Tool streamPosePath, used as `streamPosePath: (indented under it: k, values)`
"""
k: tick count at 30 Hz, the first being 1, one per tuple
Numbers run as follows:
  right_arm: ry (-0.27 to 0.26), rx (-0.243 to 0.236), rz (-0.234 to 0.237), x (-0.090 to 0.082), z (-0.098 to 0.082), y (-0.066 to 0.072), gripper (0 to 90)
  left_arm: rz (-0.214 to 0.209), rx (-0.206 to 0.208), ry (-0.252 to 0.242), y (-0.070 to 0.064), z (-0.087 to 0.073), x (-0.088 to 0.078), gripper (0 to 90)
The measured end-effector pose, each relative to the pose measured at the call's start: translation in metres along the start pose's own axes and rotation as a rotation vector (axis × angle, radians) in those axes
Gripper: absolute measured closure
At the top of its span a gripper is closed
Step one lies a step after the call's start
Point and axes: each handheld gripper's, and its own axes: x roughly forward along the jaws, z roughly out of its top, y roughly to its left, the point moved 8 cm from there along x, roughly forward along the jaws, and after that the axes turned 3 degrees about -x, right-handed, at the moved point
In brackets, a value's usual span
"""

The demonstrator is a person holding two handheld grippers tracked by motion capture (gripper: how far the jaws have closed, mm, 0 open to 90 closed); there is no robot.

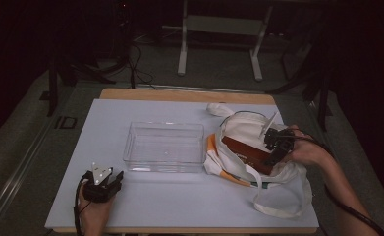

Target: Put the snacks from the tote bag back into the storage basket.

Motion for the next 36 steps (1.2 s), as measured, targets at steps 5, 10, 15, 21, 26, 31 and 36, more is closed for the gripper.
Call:
streamPosePath:
  k: [5,10,15,21,26,31,36]
  values:
    - [0.015,0.009,0.017,0.005,-0.003,-0.001,30.1,0.000,0.001,0.000,0.000,0.000,0.000,58.2]
    - [0.042,0.007,0.023,0.010,-0.006,-0.002,30.2,0.000,0.001,0.000,0.000,0.000,0.000,58.2]
    - [0.045,0.020,0.039,0.014,-0.007,-0.003,31.0,0.001,0.000,0.000,0.000,0.000,0.000,58.0]
    - [0.068,0.018,0.059,0.019,-0.008,-0.003,32.9,0.000,0.000,0.000,0.000,0.000,0.000,58.0]
    - [0.076,0.031,0.075,0.022,-0.010,-0.005,33.3,0.000,0.000,-0.001,0.000,0.000,0.000,58.0]
    - [0.081,0.027,0.089,0.024,-0.011,-0.004,34.1,0.000,0.000,0.000,0.000,0.000,0.000,58.0]
    - [0.102,0.022,0.094,0.027,-0.011,-0.004,34.3,0.000,-0.001,-0.001,0.000,0.000,0.000,58.0]
